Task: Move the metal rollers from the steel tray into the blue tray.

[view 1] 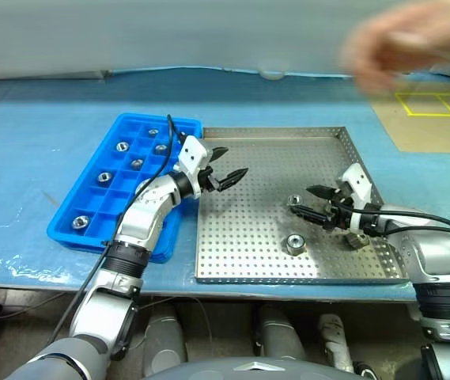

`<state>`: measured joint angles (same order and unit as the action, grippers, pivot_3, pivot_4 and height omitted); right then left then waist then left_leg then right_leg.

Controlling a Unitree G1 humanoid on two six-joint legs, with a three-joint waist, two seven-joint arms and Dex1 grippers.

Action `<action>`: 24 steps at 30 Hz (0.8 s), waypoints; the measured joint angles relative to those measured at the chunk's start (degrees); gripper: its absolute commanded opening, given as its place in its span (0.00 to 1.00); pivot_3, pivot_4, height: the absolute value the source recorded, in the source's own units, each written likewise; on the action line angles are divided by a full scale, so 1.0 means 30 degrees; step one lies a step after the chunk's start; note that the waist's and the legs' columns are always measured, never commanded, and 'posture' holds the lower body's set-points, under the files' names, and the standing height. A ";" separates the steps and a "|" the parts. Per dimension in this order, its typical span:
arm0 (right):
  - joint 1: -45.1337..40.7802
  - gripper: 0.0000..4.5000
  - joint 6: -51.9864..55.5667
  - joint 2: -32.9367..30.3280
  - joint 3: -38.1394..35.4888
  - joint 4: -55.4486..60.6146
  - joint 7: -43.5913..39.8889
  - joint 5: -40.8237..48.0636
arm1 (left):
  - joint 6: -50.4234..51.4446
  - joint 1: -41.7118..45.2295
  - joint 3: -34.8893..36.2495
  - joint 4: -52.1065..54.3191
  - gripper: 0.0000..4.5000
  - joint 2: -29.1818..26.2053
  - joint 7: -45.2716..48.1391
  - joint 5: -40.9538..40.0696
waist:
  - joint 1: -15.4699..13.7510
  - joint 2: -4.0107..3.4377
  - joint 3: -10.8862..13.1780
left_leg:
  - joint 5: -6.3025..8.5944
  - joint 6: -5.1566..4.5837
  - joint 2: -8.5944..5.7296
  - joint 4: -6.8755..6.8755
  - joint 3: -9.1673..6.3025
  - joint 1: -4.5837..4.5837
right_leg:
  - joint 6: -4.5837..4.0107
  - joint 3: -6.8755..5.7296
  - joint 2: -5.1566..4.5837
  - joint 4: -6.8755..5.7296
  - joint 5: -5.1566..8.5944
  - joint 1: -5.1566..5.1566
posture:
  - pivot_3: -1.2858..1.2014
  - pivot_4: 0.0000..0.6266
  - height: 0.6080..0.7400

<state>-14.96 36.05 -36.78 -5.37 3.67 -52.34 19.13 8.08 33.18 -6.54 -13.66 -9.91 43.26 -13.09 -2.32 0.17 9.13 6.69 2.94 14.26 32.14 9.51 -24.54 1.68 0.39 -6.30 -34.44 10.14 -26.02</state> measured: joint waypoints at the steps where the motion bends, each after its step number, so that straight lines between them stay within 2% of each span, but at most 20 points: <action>1: -0.0089 1.00 -0.0018 0.0123 0.0304 -0.0199 0.0176 -0.0092 | -0.0047 -0.0028 -0.0001 -0.0031 0.88 0.0000 0.0045 0.0000 | -0.0004 0.0000 0.0000 | 0.0000 0.0000 0.0000 0.0000 0.0001 -0.0005 | 0.0000 0.0000 -0.0001 -0.0001 0.0000 -0.0002 | 0.46 0.24 1.00; 9: -0.0923 1.00 -0.0924 0.0284 0.1435 -0.2007 0.0941 -0.1144 | -0.0015 -0.0846 -0.0145 0.0205 0.88 -0.0081 0.0527 -0.0038 | -0.0125 0.0000 0.0001 | 0.0002 -0.0003 -0.0014 -0.0011 0.0007 -0.0034 | -0.0109 -0.0008 -0.0018 0.0008 -0.0061 -0.0012 | 0.47 0.24 1.00; 24: -0.1372 1.00 -0.2049 0.0386 0.1674 -0.3235 0.1296 -0.1810 | 0.0265 -0.1333 -0.0945 0.1049 0.88 -0.0369 0.1354 -0.0022 | -0.0116 0.0001 0.0001 | 0.0003 -0.0005 -0.0013 -0.0011 0.0012 -0.0035 | -0.0089 -0.0005 -0.0021 0.0009 -0.0049 -0.0017 | 0.47 0.24 1.00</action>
<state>-19.08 29.90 -35.62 -0.34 -6.04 -48.46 13.70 8.88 29.18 -9.38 -10.51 -11.01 47.32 -13.15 -2.67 0.17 9.13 6.70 2.92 14.22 32.11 9.55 -24.64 1.41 0.37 -6.36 -34.41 9.99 -26.07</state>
